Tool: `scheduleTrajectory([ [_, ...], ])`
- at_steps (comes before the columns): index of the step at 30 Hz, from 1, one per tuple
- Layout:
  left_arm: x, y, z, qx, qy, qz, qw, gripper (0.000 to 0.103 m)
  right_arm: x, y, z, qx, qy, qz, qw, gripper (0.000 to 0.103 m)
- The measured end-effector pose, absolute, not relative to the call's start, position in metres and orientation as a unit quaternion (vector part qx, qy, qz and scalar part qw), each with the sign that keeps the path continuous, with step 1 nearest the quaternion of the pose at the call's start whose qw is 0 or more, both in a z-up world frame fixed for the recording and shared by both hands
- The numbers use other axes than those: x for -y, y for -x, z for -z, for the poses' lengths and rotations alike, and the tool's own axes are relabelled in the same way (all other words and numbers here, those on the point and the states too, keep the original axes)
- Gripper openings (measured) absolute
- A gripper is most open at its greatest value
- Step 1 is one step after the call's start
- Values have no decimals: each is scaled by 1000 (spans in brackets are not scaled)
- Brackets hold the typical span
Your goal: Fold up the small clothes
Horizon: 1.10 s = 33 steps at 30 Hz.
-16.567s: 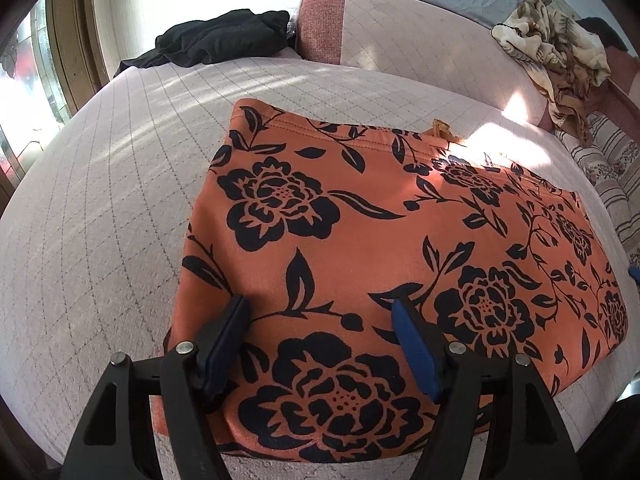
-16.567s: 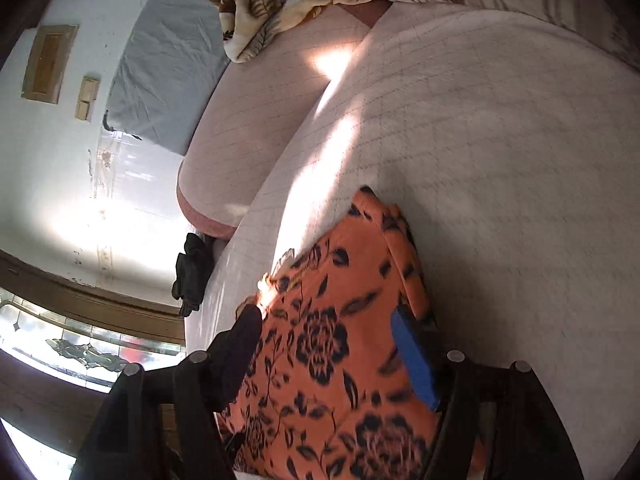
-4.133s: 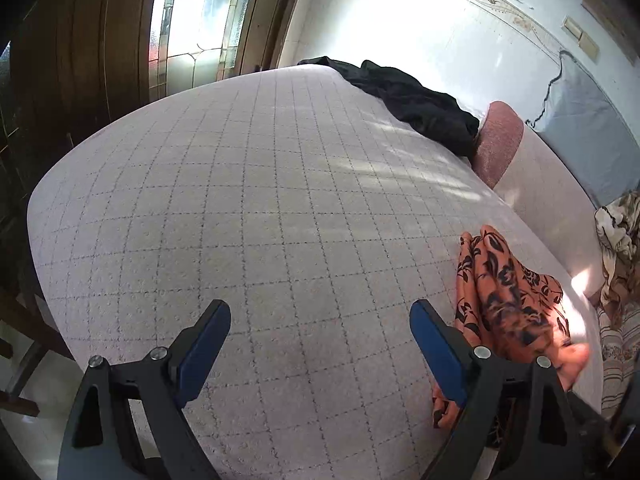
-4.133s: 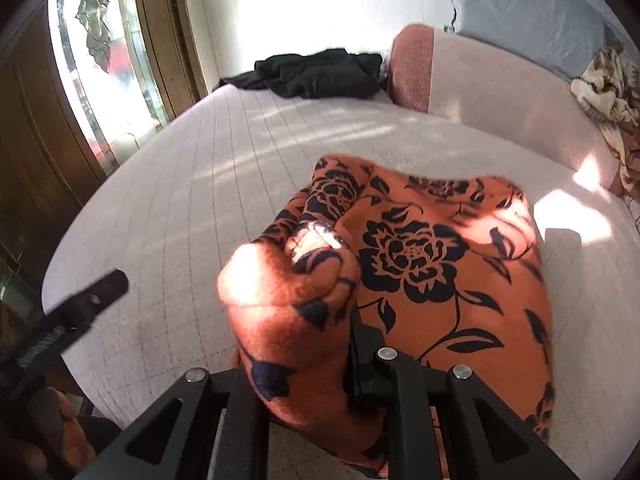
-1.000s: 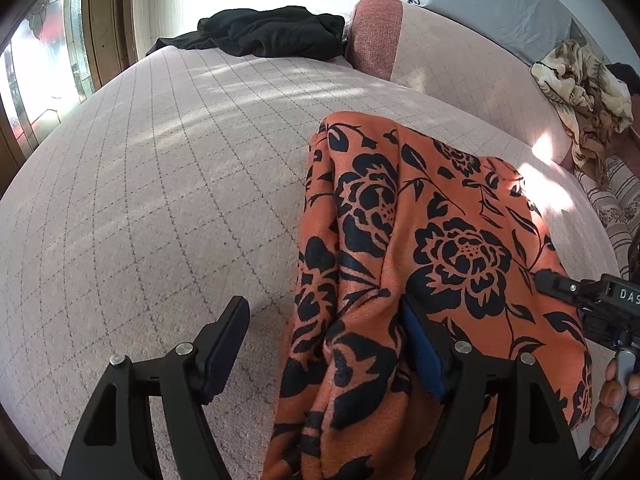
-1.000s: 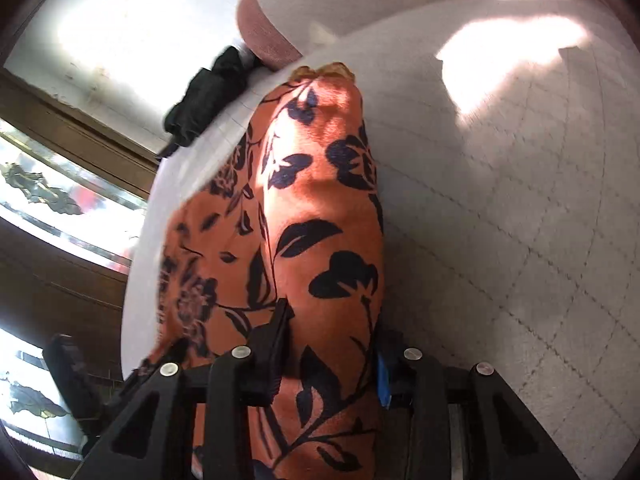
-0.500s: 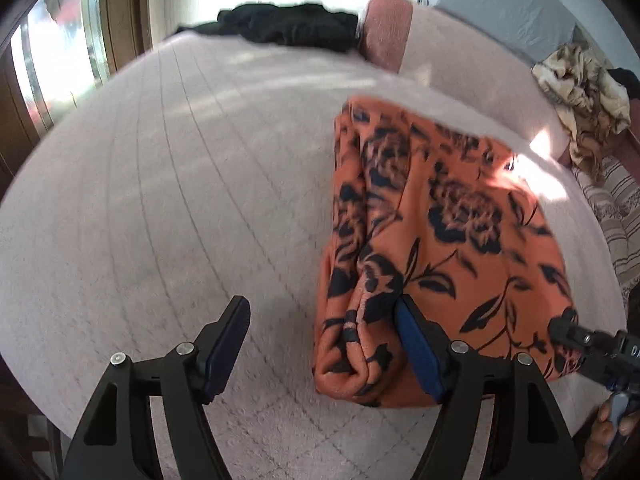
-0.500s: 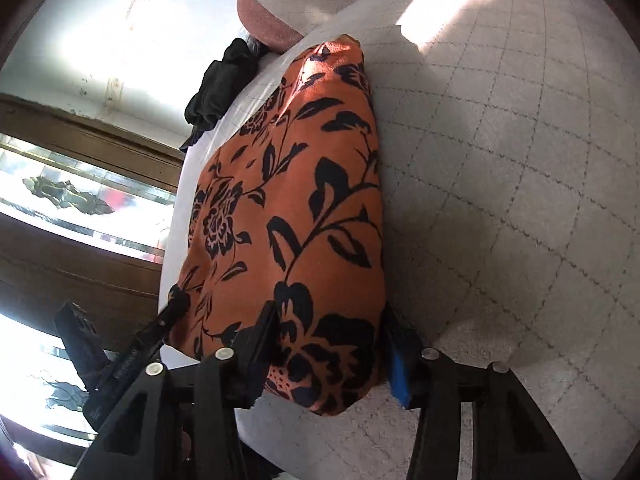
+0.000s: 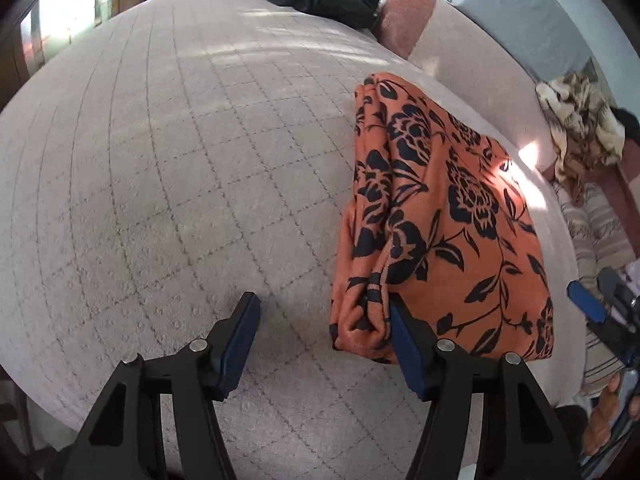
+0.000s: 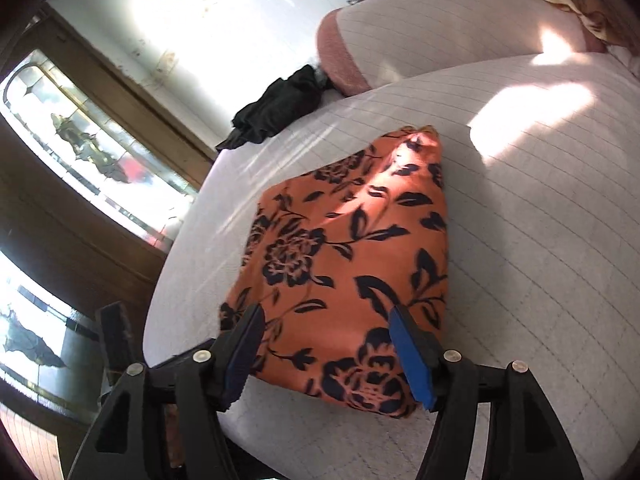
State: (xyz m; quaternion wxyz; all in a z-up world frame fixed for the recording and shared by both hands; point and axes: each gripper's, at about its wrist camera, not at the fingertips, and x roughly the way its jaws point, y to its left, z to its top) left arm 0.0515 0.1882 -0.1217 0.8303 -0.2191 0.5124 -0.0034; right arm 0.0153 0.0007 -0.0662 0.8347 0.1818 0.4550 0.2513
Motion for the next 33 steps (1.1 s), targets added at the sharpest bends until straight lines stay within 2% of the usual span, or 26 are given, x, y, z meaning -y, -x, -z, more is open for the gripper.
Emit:
scheduleTrajectory([
  [2, -190, -52, 112, -508, 230, 19, 830, 56, -23, -31, 83, -481, -183, -273, 813, 70],
  [5, -193, -52, 89, -487, 225, 24, 843, 55, -30, -38, 113, -515, -189, -281, 787, 70],
  [7, -197, -63, 71, -470, 227, 33, 852, 63, -26, -32, 114, -500, -195, -293, 791, 70],
  [8, -198, -74, 64, -462, 226, 42, 856, 72, -25, -32, 115, -499, -199, -296, 790, 70],
  [9, -195, -88, 61, -459, 214, 50, 861, 75, -23, -31, 116, -498, -205, -299, 788, 70],
  [11, -182, -123, 66, -477, 175, 64, 859, 75, -22, -30, 117, -496, -210, -304, 786, 71],
  [13, -175, -163, 93, -523, 163, 70, 834, 74, -23, -30, 117, -494, -209, -305, 787, 71],
  [14, -177, -174, 108, -546, 159, 59, 821, 59, -23, -29, 116, -492, -204, -307, 789, 71],
  [15, -178, -185, 121, -558, 180, 81, 806, 35, -24, -27, 116, -490, -196, -310, 791, 71],
  [16, -183, -192, 126, -559, 219, 104, 793, 28, -25, -27, 116, -489, -192, -314, 791, 71],
  [18, -187, -199, 116, -545, 221, 94, 803, 21, -25, -25, 118, -489, -189, -319, 790, 71],
  [20, -183, -202, 112, -533, 193, 90, 819, 21, -24, -24, 120, -487, -192, -325, 788, 71],
  [22, -179, -203, 122, -545, 172, 79, 817, 33, -24, -26, 123, -488, -197, -327, 785, 71],
  [23, -179, -199, 120, -537, 167, 68, 824, 43, -24, -26, 123, -488, -198, -328, 784, 71],
  [28, -179, -163, 79, -488, 150, 55, 858, 50, -23, -27, 124, -488, -206, -329, 781, 72],
  [31, -168, -129, 57, -457, 137, 68, 876, 60, -24, -27, 123, -488, -203, -327, 784, 75],
  [33, -159, -112, 57, -450, 128, 85, 880, 75, -25, -26, 122, -486, -204, -326, 784, 78],
])
